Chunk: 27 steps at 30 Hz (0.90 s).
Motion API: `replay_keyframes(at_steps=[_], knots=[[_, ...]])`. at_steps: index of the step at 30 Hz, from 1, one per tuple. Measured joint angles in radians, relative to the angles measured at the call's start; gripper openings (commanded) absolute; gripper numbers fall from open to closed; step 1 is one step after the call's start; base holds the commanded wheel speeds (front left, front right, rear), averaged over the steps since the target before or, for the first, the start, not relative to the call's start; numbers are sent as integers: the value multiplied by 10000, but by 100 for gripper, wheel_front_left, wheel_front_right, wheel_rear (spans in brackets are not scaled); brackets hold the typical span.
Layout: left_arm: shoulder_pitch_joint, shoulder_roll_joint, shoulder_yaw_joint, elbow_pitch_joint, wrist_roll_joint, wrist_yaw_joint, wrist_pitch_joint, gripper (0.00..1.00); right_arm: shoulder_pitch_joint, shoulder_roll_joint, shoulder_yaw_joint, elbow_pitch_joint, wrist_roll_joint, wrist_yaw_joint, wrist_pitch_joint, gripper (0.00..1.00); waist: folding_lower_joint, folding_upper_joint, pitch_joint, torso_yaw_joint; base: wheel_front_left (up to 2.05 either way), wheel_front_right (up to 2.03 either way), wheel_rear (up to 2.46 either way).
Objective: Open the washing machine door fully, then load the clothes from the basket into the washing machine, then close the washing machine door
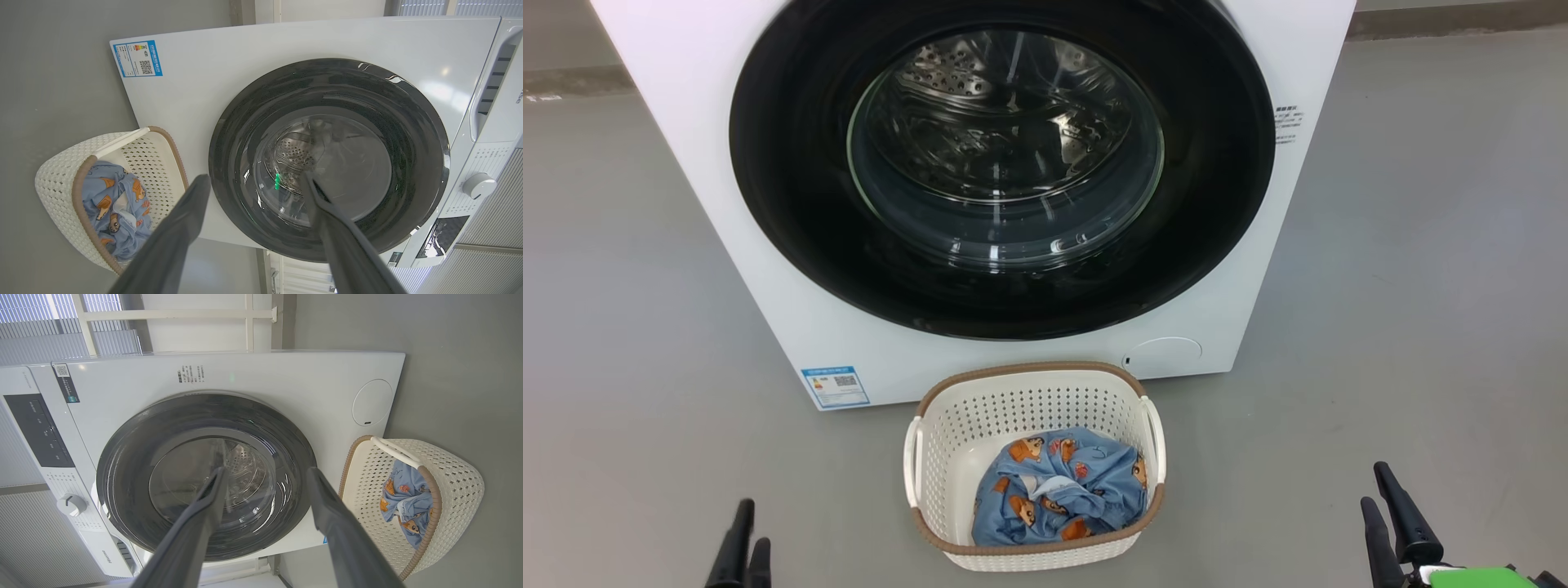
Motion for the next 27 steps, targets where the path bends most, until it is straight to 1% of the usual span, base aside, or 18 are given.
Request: replay_keyframes(at_steps=[10,15,19,27], knots=[[99,-61,-148,56,0,8,-244,100,72,2,13,-36,-33,0,-267,100,2,0,-4,5,0,0,0],[99,-54,-221,54,2,8,-351,100,73,2,21,-109,-226,0,-366,100,2,0,10,10,0,0,0],[99,-48,-314,54,44,8,-502,100,74,-2,27,-203,-637,0,-483,100,1,0,16,16,0,0,0],[90,-2,-428,54,598,8,-779,100,74,-4,134,-441,-1735,0,-763,100,1,0,15,29,0,0,0]])
